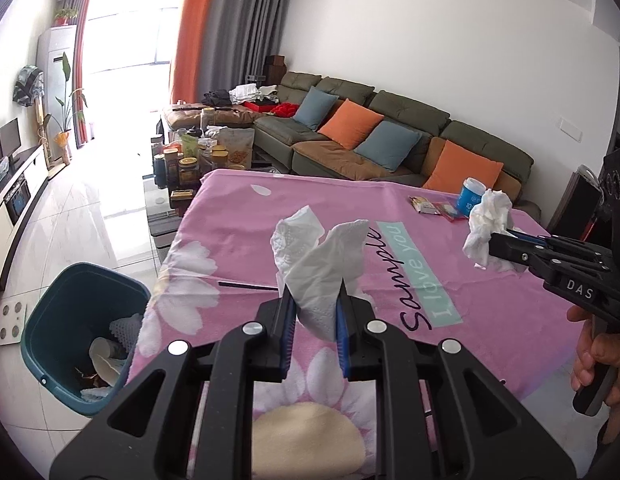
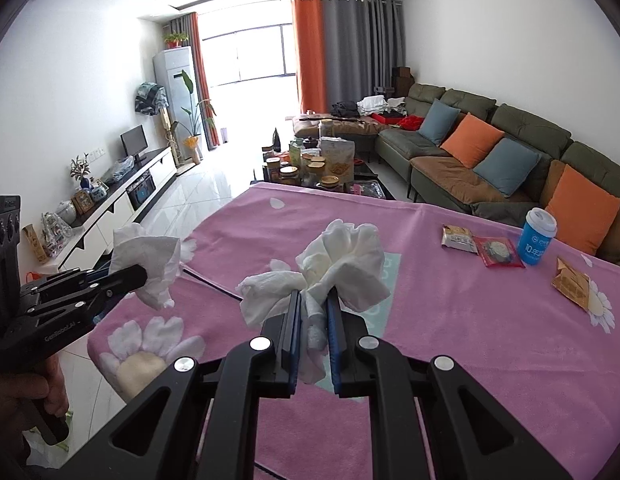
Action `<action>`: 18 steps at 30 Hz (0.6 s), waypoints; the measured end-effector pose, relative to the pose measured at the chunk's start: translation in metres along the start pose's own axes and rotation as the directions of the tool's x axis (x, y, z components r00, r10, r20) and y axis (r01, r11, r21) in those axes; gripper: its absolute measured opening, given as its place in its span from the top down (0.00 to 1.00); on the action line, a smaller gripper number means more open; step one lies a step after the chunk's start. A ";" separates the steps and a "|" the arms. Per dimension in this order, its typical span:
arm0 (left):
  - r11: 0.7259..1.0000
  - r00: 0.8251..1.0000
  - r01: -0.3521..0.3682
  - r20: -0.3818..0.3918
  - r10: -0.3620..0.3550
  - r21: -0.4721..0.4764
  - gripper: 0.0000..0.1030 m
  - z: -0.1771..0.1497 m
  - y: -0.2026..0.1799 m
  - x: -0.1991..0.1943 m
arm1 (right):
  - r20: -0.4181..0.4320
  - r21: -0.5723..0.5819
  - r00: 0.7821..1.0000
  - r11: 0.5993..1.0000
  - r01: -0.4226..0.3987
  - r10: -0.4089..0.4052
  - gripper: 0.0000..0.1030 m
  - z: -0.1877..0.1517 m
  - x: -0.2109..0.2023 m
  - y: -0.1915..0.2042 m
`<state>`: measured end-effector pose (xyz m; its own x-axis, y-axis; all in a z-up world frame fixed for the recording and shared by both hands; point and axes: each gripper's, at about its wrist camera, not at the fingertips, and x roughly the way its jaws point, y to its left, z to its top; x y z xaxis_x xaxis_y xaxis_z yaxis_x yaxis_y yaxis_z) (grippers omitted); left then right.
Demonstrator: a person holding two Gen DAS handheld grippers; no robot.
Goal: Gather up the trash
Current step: 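Carry both white tissues with both tools over the teal bin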
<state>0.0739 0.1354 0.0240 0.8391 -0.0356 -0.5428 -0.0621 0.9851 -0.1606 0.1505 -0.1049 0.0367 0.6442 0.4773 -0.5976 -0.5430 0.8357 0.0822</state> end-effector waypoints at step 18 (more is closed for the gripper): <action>0.943 0.957 -0.286 0.001 0.291 -0.170 0.83 -0.030 0.122 -0.069 | -0.044 -0.154 0.966 0.954 -0.258 0.255 0.90 0.022 0.037 0.111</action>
<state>-0.0074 0.2536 0.0173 0.7854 0.2525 -0.5651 -0.3909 0.9103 -0.1365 0.1258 0.0116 0.0411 0.4603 0.6619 -0.5916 -0.7673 0.6318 0.1099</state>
